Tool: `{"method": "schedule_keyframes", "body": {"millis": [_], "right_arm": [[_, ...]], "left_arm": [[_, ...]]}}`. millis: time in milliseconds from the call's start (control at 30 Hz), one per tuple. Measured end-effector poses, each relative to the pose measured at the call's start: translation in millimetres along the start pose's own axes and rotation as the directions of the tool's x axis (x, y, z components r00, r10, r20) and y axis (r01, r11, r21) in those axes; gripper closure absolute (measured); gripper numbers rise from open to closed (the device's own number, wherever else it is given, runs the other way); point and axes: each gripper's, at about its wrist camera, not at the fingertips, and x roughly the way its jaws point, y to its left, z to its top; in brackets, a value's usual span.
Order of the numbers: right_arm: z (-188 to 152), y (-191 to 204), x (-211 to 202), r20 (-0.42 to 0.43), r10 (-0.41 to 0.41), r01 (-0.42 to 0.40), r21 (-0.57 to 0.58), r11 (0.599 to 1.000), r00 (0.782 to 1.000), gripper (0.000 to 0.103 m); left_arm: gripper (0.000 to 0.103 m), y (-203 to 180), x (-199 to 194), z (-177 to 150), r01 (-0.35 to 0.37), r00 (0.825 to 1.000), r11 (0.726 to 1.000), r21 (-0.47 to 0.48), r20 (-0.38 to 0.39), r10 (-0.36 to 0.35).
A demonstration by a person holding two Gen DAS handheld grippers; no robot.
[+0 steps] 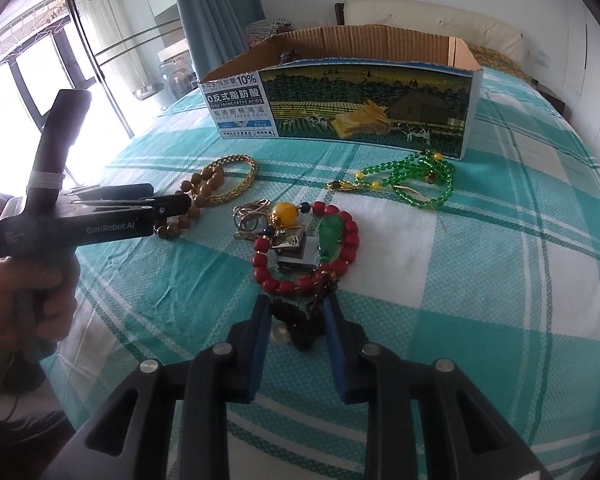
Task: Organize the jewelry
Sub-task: 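Grasp the wooden-bead bracelet with the left tool while the right tool grasps the green jade pendant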
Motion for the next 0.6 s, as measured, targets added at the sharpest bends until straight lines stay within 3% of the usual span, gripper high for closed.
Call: {"method": "schedule_keyframes", "body": {"millis": [33, 100, 200, 333, 400, 433, 600], "right_arm": [[-1, -1, -2, -0.001, 0.002, -0.002, 0.003, 1.000, 1.000, 0.080], [-2, -3, -8, 0.003, 0.001, -0.001, 0.009, 1.000, 1.000, 0.080], [-8, -7, -17, 0.004, -0.010, 0.010, 0.006, 1.000, 1.000, 0.080], [-19, -13, -22, -0.023, -0.021, 0.022, 0.003, 1.000, 0.999, 0.080], [-22, -16, -24, -0.025, -0.021, 0.021, 0.010, 1.000, 0.999, 0.073], [-24, -17, -26, -0.019, -0.027, 0.028, 0.013, 1.000, 0.999, 0.064], [-25, -17, -28, -0.018, -0.039, 0.039, 0.004, 0.999, 0.999, 0.063]], "left_arm": [[0.054, -2, -1, 0, 0.006, 1.000, 1.000, 0.007, 0.003, -0.006], [0.076, -3, -3, -1, 0.022, 1.000, 1.000, 0.013, 0.003, -0.022], [0.092, -5, -4, -1, 0.040, 0.999, 0.999, 0.011, -0.002, -0.040], [0.093, -3, -5, -2, 0.056, 0.998, 0.998, 0.001, -0.006, -0.056], [0.093, -4, -6, -3, 0.057, 0.998, 0.998, 0.000, -0.005, -0.057], [0.093, -3, -7, -4, 0.058, 0.998, 0.998, 0.000, -0.005, -0.058], [0.093, -5, -8, -5, 0.064, 0.998, 0.998, 0.006, -0.007, -0.064]]}}
